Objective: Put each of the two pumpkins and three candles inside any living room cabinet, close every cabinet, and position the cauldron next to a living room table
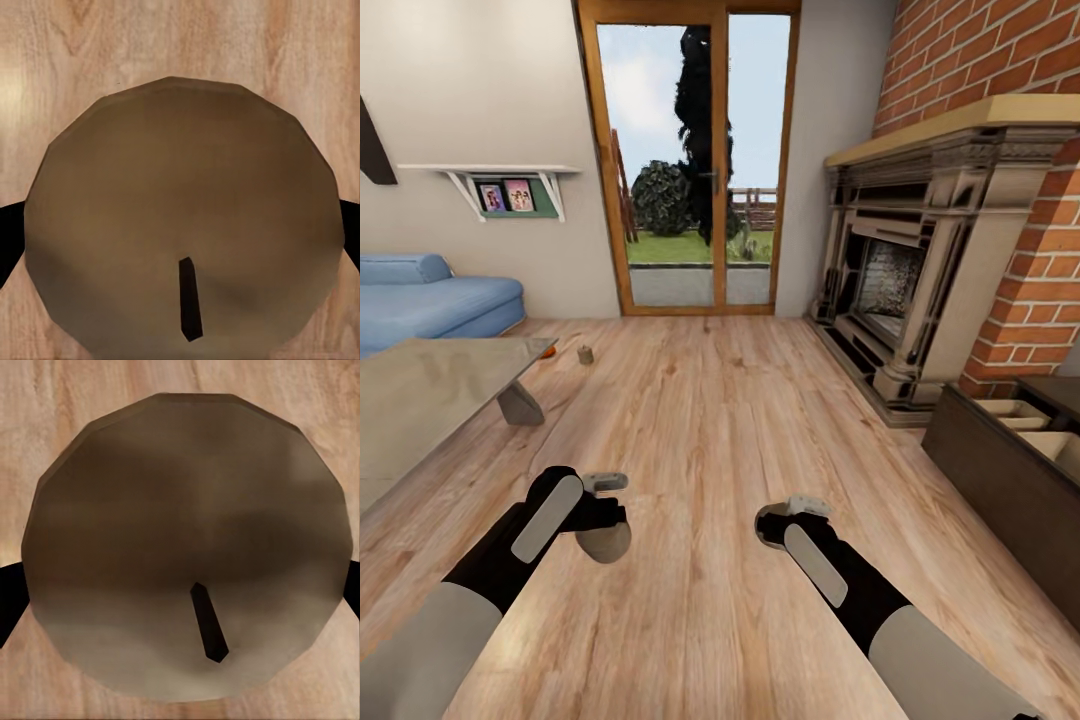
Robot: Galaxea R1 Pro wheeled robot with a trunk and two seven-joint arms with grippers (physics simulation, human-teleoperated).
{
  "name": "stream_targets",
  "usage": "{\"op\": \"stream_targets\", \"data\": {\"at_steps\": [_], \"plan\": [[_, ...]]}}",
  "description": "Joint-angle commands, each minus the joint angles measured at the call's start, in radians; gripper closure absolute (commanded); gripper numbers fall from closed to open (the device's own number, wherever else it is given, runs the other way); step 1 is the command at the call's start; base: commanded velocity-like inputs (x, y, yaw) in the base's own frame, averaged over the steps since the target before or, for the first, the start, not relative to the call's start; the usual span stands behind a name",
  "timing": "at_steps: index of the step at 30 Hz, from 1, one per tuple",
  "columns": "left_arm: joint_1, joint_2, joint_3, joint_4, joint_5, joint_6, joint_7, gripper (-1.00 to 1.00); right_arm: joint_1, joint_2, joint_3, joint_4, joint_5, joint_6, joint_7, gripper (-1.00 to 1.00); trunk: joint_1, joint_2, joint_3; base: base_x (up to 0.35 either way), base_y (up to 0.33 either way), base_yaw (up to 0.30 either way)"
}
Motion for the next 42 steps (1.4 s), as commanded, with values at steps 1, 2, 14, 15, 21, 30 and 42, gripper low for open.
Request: {"op": "stream_targets", "data": {"at_steps": [1,2,14,15,21,30,42], "plan": [[-0.001,0.001,-0.003,-0.001,0.009,0.0,0.01,1.0,-0.001,0.0,0.002,-0.002,-0.008,-0.001,-0.008,1.0,0.0,0.0,-0.001,0.314,0.127,0.001],[-0.001,0.001,-0.003,-0.001,0.009,0.0,0.01,1.0,-0.001,0.0,0.002,-0.002,-0.008,-0.001,-0.008,1.0,0.0,0.0,-0.001,0.314,0.127,0.0],[-0.001,0.001,-0.003,-0.001,0.009,0.0,0.01,1.0,-0.001,-0.001,0.002,-0.002,-0.008,-0.001,-0.008,1.0,0.0,0.0,-0.001,0.314,0.119,0.0],[-0.001,0.001,-0.003,-0.001,0.009,0.0,0.01,1.0,-0.001,-0.001,0.002,-0.002,-0.008,-0.001,-0.008,1.0,0.0,0.0,-0.001,0.314,0.107,0.0],[-0.001,0.001,-0.003,-0.002,0.009,0.0,0.01,1.0,-0.001,0.0,0.002,-0.002,-0.008,-0.001,-0.008,1.0,0.0,0.0,-0.001,0.314,0.104,0.0],[-0.001,0.001,-0.003,-0.002,0.009,0.0,0.01,1.0,-0.001,0.001,0.002,-0.002,-0.008,-0.001,-0.008,1.0,0.0,0.0,-0.001,0.314,0.084,0.0],[-0.001,0.001,-0.003,-0.002,0.009,0.0,0.01,1.0,-0.001,0.0,0.002,-0.002,-0.008,-0.001,-0.008,1.0,0.0,0.0,-0.001,0.314,0.009,0.0]]}}
